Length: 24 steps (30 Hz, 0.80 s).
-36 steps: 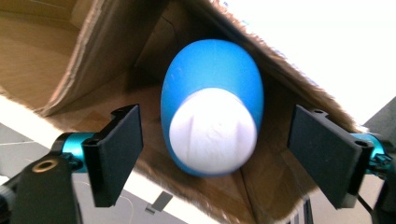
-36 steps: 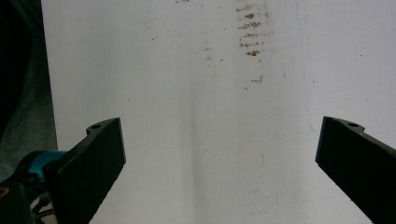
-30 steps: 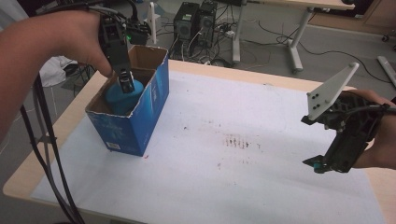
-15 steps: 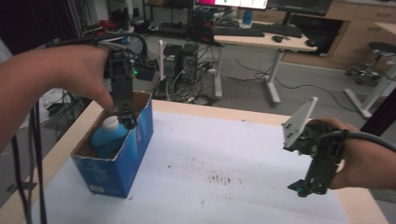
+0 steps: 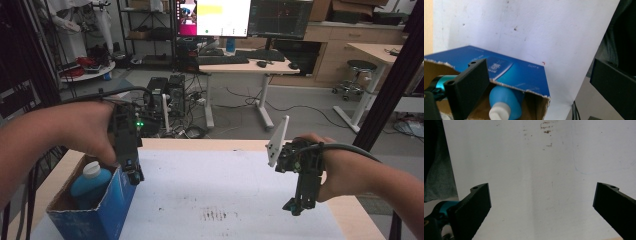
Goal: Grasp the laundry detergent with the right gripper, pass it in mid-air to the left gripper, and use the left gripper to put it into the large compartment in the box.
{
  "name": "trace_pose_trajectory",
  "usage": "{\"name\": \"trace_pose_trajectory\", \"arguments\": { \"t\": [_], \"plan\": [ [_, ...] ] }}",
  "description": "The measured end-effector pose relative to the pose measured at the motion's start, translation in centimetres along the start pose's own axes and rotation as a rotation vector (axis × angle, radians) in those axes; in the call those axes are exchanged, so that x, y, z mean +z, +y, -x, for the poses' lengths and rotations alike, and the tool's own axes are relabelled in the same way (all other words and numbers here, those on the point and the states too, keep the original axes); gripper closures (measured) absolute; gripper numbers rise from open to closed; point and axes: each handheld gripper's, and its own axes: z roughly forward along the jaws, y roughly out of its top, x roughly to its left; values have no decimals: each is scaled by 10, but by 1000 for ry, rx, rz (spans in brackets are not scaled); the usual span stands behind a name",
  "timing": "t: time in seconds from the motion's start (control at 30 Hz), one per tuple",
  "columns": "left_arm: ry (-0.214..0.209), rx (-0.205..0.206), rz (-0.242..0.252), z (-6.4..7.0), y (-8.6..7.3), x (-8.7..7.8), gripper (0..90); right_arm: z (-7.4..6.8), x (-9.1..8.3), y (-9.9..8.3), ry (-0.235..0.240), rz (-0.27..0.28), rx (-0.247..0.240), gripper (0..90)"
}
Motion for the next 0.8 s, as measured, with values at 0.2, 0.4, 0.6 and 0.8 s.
{"name": "trace_pose_trajectory", "arguments": {
  "t": [0.2, 0.4, 0.6, 0.8],
  "plan": [
    [-38, 63, 5, 6, 15, 16, 16, -2, 3, 3, 26, -14, -20, 6],
    [-46, 107, -19, 10, 31, 34, 16, -2, 6, 7, 31, -30, -25, 6],
    [-59, 162, -29, 15, 44, 47, 16, 0, 9, 7, 41, -42, -29, 6],
    [-76, 173, -21, 16, 49, 59, 16, 3, 7, 9, 37, -48, -30, 7]
  ]
}}
